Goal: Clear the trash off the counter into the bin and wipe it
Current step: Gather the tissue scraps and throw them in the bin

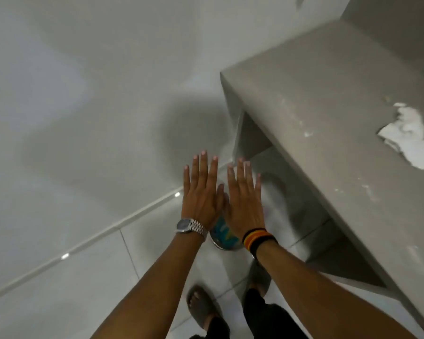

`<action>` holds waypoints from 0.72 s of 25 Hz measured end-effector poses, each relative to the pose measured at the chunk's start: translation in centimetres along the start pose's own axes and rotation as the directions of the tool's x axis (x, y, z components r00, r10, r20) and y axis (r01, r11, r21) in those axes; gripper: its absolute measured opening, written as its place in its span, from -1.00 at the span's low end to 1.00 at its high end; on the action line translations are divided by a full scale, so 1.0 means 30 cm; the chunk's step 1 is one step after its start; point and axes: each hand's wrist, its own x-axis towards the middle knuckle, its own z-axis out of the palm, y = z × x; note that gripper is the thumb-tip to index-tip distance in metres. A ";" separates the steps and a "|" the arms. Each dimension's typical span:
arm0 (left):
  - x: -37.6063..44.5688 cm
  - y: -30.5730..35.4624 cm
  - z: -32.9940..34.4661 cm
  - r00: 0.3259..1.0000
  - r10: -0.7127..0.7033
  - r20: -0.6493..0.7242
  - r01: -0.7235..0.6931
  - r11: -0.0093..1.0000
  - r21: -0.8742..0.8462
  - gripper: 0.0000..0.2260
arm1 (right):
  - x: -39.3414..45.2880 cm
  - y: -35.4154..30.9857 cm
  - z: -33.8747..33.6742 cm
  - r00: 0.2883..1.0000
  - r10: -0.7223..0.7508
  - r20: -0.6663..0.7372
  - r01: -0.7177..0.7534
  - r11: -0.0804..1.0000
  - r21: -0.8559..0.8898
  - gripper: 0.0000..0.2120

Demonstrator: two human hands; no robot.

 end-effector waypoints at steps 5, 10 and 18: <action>0.113 0.157 -0.459 0.969 0.232 -0.079 -0.227 0.971 0.069 -0.39 | 0.069 -0.102 -0.459 0.976 0.169 -0.136 -0.174 0.985 -0.023 -0.26; 0.248 0.375 -0.508 0.886 0.463 -0.038 -0.461 0.886 0.061 -0.42 | 0.088 0.125 -0.688 0.904 0.409 -0.122 -0.405 0.912 0.061 -0.32; 0.592 0.853 -0.249 0.761 0.625 0.174 -0.628 0.777 -0.045 -0.51 | 0.096 0.782 -0.840 0.643 0.762 -0.076 -0.743 0.644 0.182 -0.49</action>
